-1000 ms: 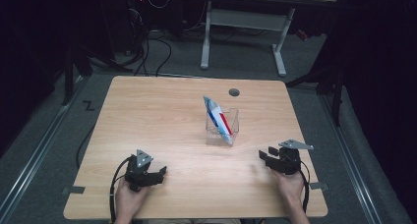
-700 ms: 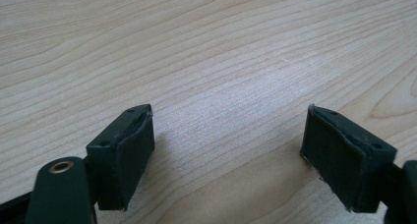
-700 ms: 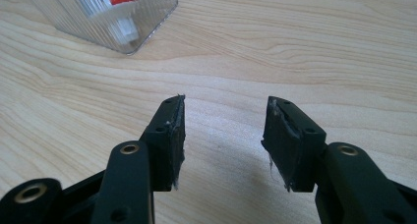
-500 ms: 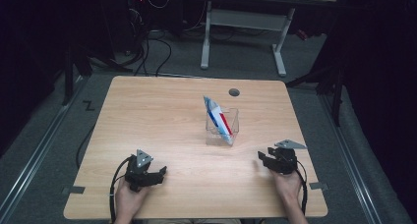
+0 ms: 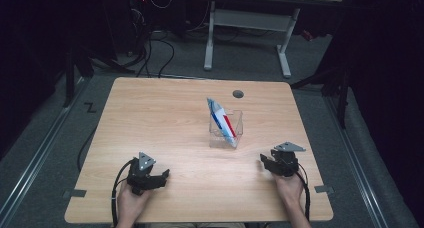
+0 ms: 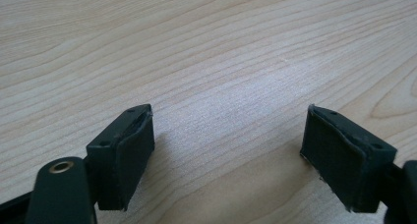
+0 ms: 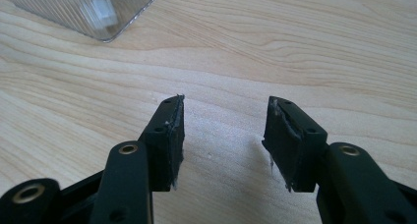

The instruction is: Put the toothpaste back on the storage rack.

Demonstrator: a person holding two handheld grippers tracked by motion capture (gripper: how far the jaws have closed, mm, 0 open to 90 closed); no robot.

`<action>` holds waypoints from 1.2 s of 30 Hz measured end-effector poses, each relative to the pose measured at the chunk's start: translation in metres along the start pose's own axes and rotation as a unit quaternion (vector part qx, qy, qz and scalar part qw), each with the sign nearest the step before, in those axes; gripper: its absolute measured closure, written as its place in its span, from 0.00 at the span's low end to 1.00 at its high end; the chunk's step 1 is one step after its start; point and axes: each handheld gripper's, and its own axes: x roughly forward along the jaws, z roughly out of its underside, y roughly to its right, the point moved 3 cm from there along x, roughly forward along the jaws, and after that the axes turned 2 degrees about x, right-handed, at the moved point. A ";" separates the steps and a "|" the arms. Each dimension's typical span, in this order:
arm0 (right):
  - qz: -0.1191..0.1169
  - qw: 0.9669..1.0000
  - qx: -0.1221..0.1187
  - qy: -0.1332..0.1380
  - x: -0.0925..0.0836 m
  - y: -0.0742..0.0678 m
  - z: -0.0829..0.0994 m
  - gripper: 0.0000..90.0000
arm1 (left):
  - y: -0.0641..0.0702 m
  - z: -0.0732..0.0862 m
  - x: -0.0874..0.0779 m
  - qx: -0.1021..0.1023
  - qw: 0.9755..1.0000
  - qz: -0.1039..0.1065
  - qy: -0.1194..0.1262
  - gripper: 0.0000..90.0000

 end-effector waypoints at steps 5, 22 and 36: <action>0.004 1.000 -0.002 -0.004 0.004 0.000 0.001 0.55 | 0.000 0.000 0.000 0.000 1.000 0.000 0.000 0.23; 0.002 1.000 0.000 0.007 0.011 0.002 0.005 0.49 | 0.000 0.000 0.000 -0.001 1.000 0.000 0.000 0.23; 0.005 1.000 0.004 0.005 0.010 0.001 0.005 0.45 | 0.000 0.000 0.000 0.000 1.000 0.000 0.001 0.23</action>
